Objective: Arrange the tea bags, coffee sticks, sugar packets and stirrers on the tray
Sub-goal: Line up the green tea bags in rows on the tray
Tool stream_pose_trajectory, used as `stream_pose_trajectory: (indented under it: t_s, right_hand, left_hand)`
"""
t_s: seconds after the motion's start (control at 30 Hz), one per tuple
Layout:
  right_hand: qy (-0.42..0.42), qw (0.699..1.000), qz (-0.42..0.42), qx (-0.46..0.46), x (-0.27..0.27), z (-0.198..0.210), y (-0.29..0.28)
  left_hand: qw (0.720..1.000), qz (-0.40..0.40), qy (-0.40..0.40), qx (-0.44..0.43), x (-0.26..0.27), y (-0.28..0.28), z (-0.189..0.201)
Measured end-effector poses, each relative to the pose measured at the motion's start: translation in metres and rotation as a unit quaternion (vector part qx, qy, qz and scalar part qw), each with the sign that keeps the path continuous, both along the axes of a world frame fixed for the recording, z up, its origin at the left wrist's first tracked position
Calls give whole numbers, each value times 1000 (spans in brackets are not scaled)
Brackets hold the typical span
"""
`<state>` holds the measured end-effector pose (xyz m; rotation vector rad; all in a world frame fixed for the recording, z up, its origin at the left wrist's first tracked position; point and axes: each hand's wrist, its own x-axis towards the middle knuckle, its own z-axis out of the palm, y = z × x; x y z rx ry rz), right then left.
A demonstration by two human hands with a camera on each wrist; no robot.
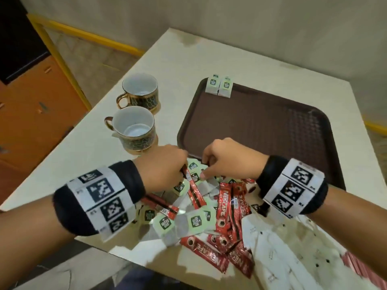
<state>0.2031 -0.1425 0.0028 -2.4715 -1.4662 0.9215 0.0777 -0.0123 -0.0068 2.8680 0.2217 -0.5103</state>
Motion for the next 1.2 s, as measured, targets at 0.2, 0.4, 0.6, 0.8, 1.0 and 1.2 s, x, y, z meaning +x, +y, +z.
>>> stream_pose_trajectory:
  t_s: [0.2,0.4,0.6,0.8,1.0,1.2]
  right_hand:
    - [3,1000,-15,23,-11,-6,0]
    - [176,974,-126,73,1,-1,-11]
    - [190,953,-200,124,46,21,-24]
    - [150,910,-312,228,116,33,-7]
    - [159,888,-369,224,183,-3,42]
    - [147,886,-393,197,213,-22,66]
  left_hand:
    - [996,12,-69,-55,-2,-24,-9]
    - [978,114,-117,-126,0,-18,-8]
    - [962,151,-155,-167,10,-5,35]
    - [960,135,-247,0,91,21,82]
    - [977,124,-165,61,206,42,53]
    - [987,126,-89,51,258,65,18]
